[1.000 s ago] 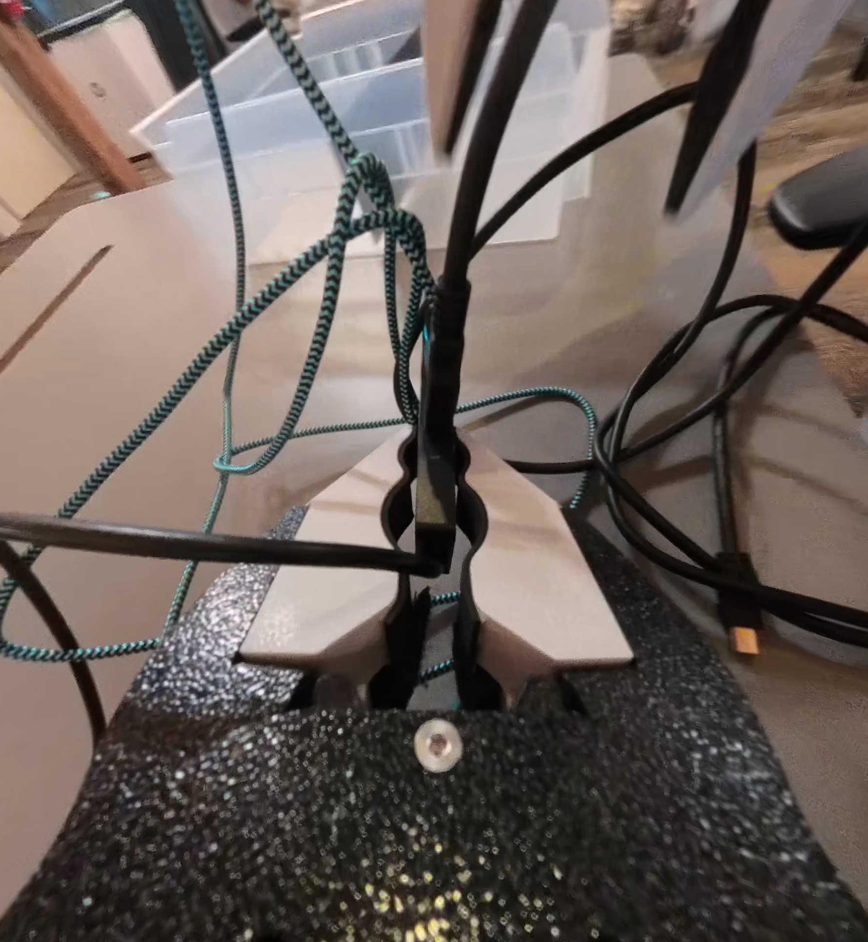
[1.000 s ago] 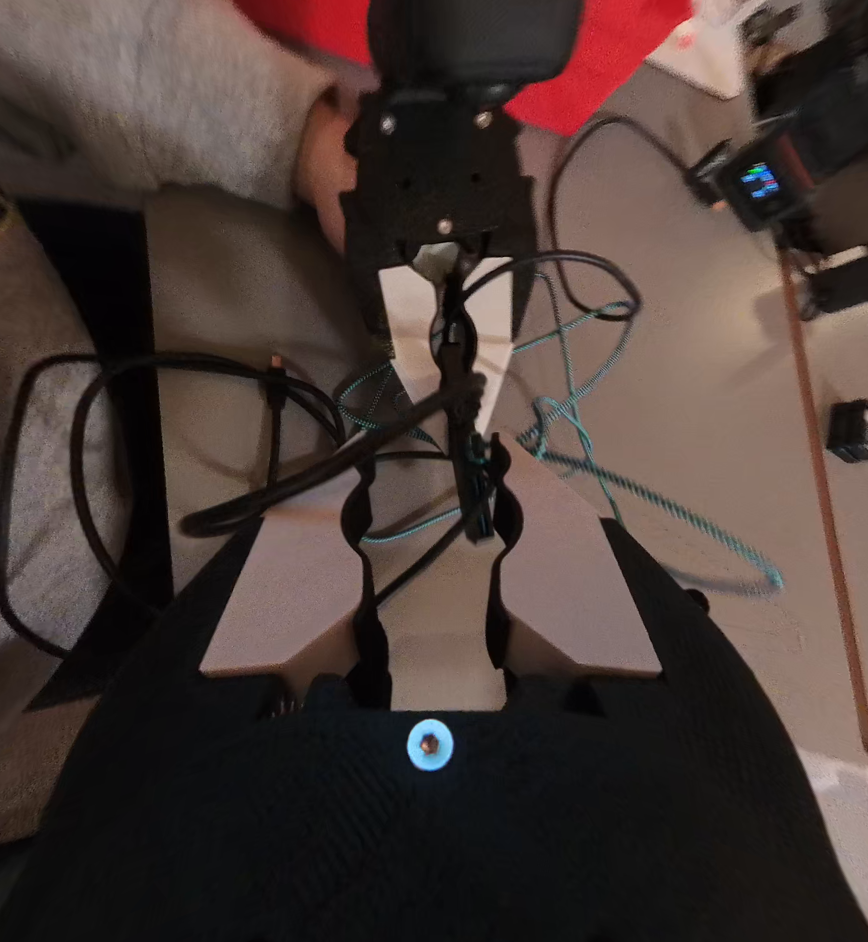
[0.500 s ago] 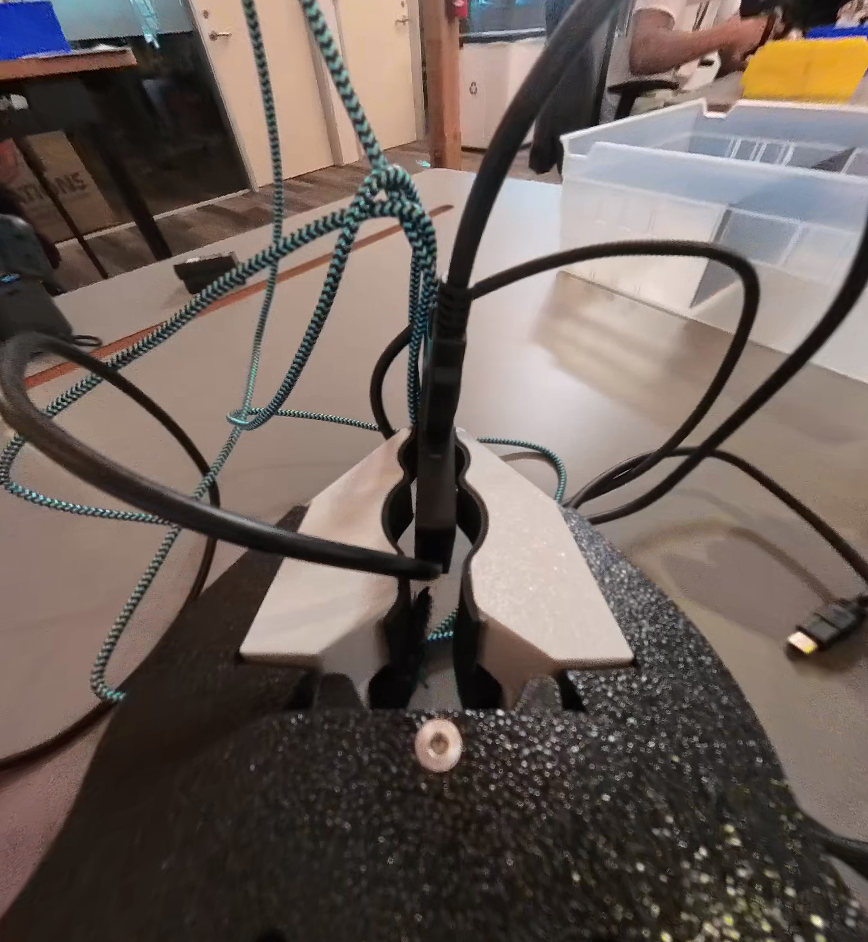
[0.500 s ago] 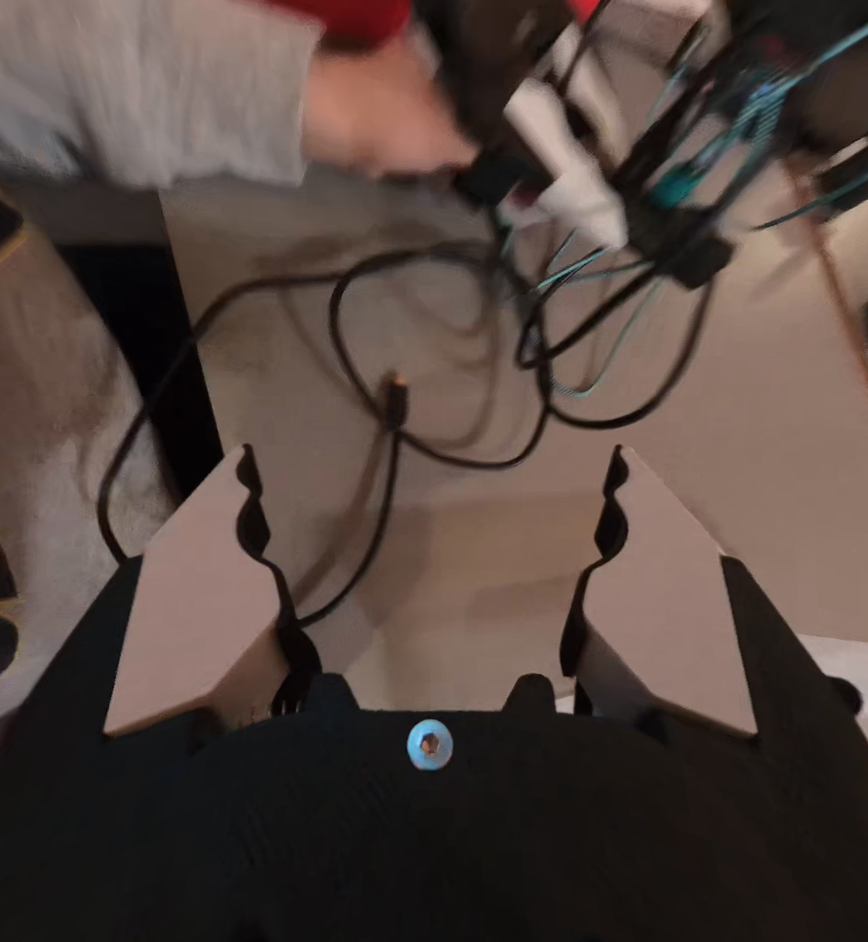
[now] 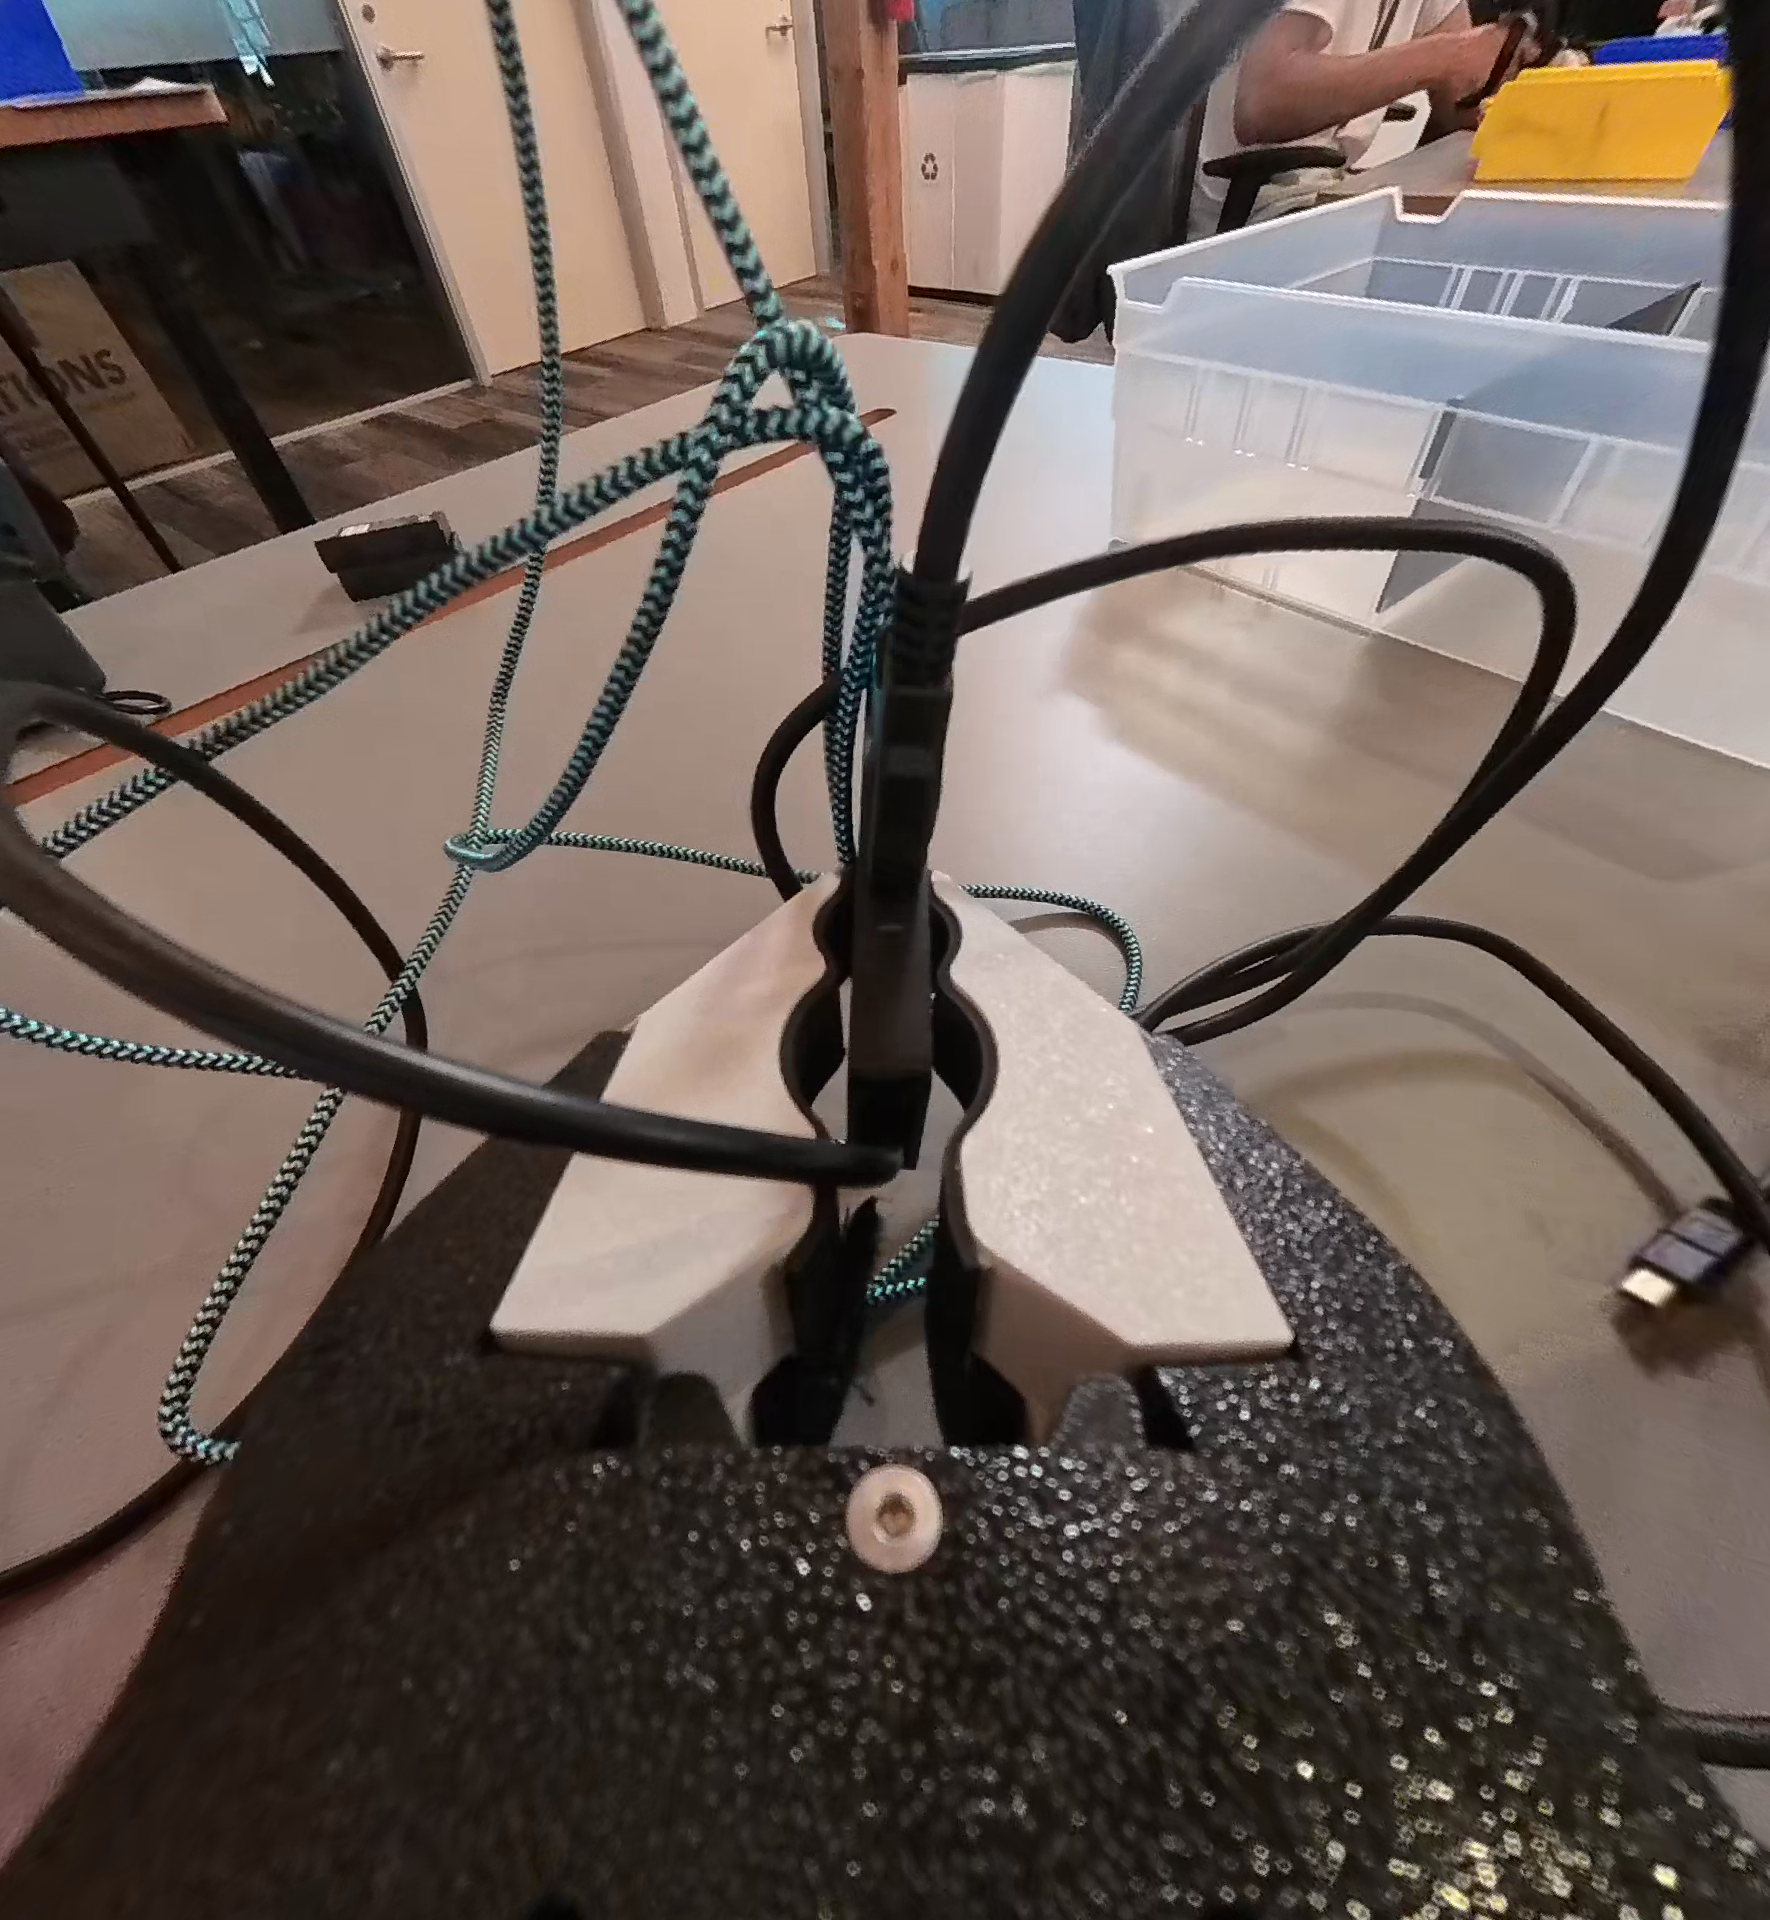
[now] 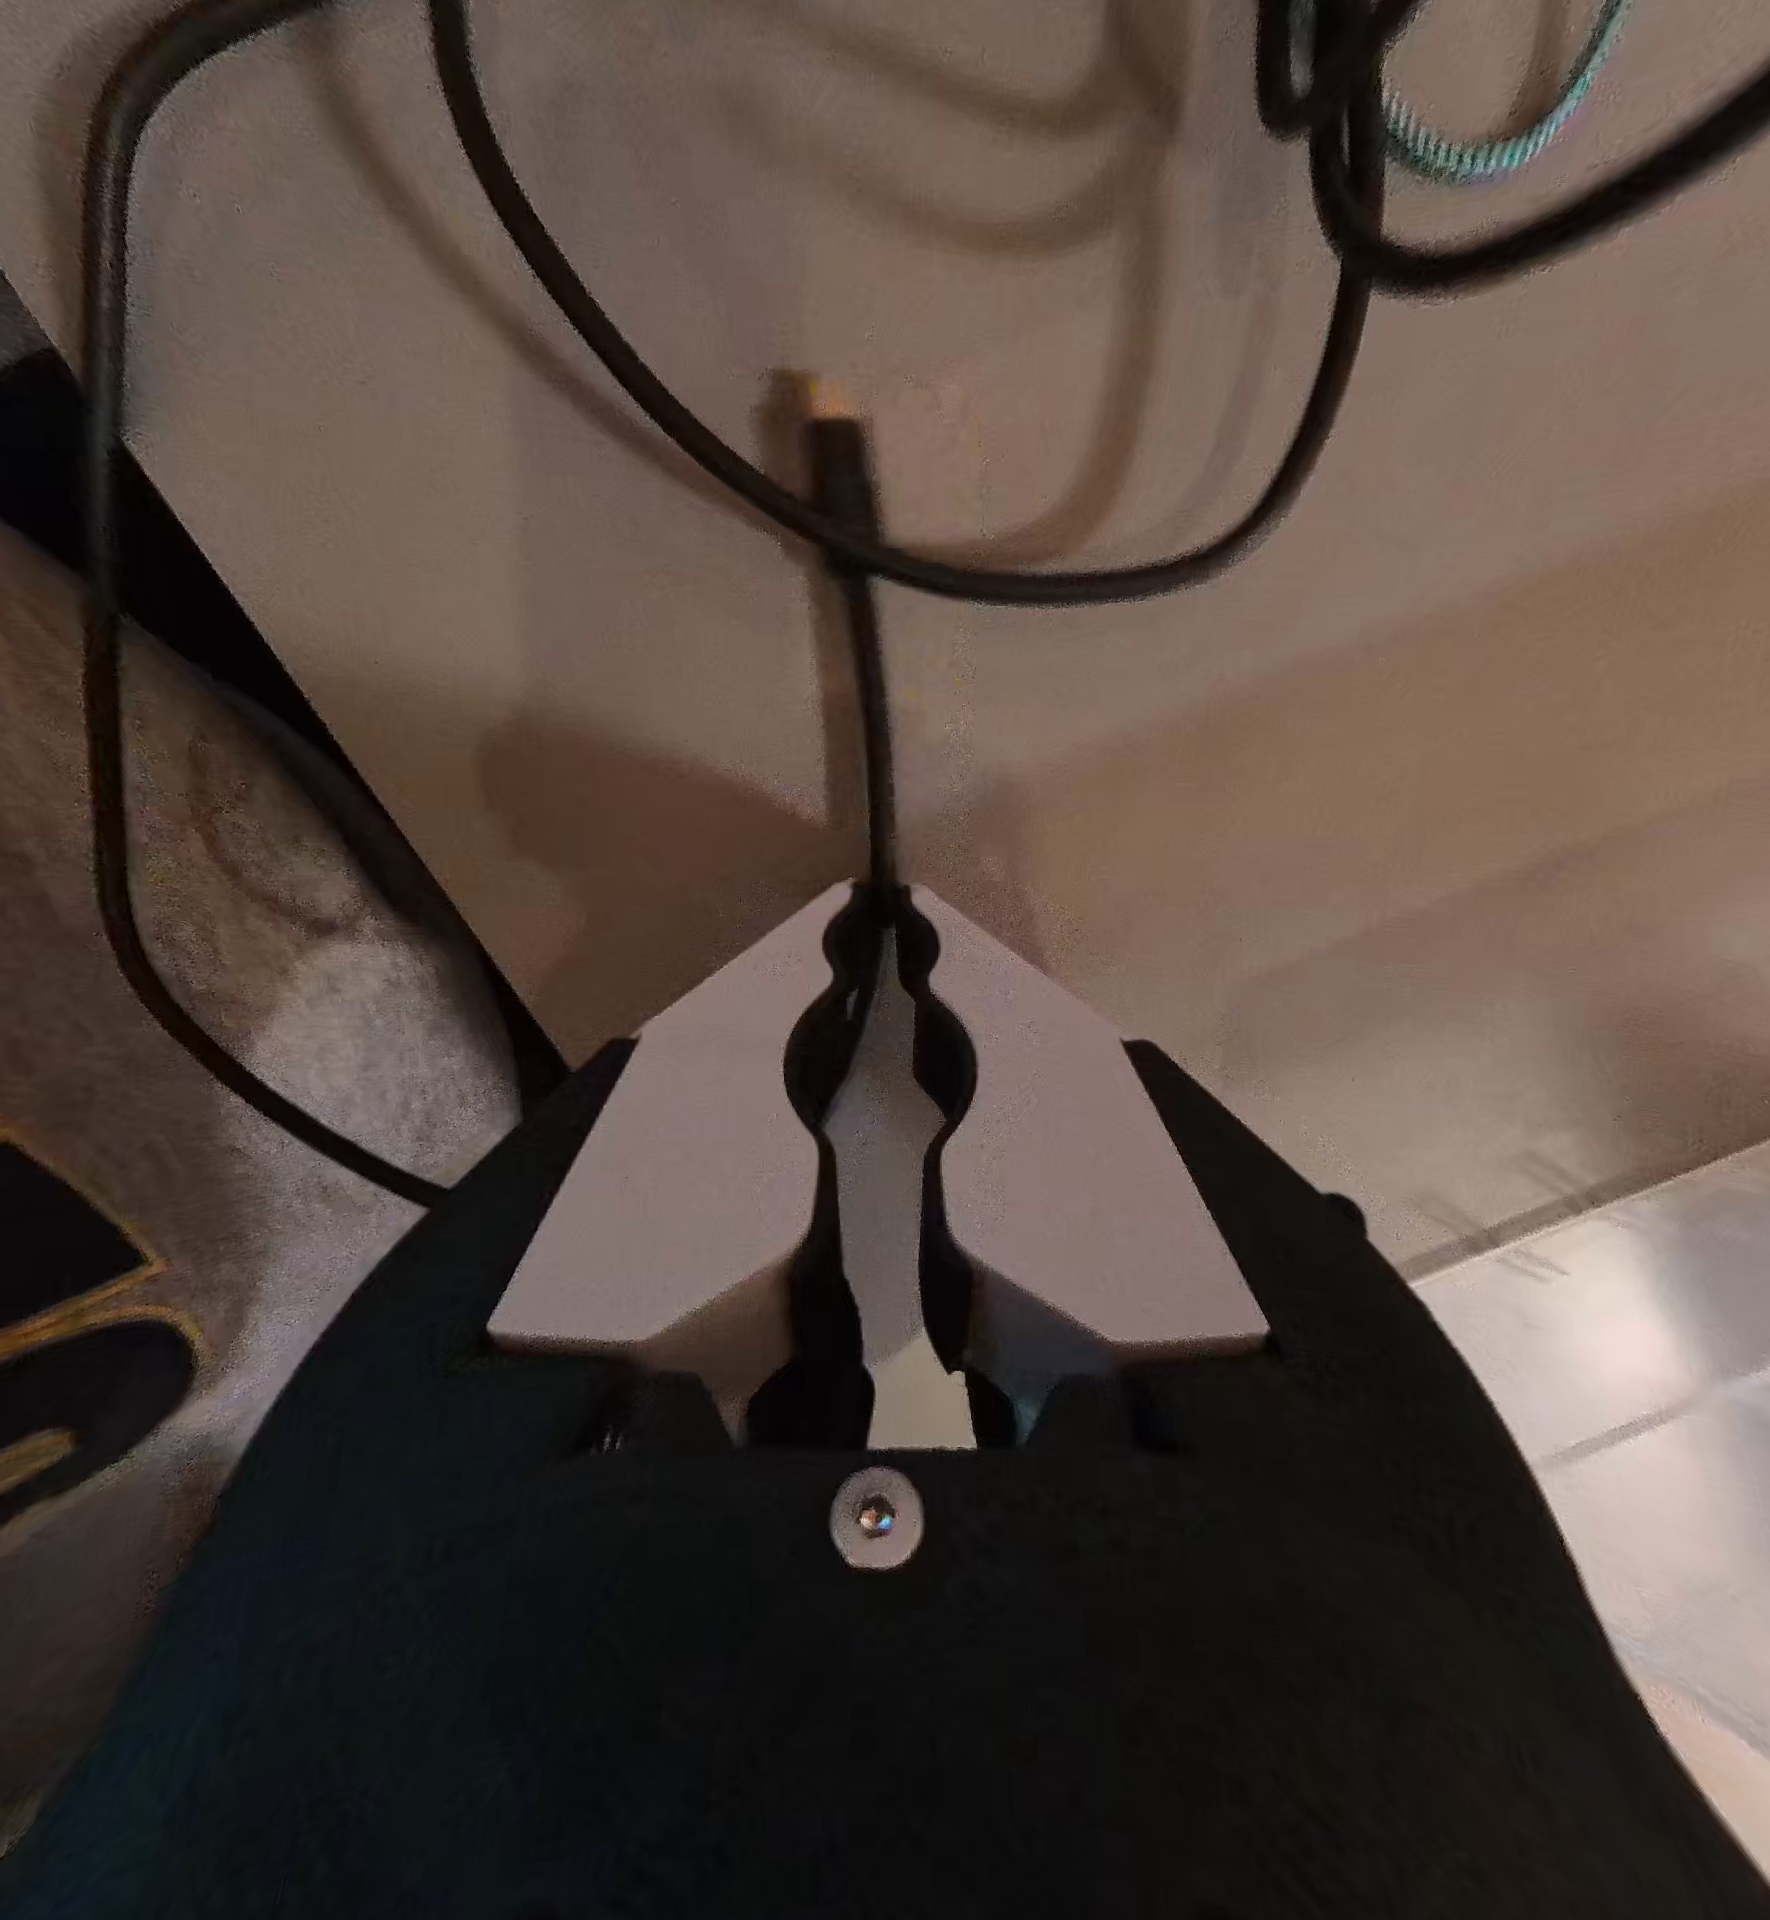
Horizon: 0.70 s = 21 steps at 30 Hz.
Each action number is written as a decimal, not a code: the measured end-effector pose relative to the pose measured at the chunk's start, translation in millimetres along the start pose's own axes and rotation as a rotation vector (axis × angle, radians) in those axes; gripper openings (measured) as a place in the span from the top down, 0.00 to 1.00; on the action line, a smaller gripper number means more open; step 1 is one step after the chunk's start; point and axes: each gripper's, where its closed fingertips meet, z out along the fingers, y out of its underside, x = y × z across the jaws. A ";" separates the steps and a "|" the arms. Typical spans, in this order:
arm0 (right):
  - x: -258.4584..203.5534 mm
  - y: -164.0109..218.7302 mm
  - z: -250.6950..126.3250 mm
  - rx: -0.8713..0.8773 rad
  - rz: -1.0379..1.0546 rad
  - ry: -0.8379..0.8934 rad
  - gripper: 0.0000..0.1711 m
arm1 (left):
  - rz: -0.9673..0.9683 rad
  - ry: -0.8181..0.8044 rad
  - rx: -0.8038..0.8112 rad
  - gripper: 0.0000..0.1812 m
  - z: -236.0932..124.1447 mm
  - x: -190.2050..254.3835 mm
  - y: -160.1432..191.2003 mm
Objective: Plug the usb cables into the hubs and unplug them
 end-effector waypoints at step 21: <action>102.5 -161.1 -37.0 0.377 -0.461 0.286 0.71 | -0.049 0.229 -0.050 0.96 1.2 24.0 7.0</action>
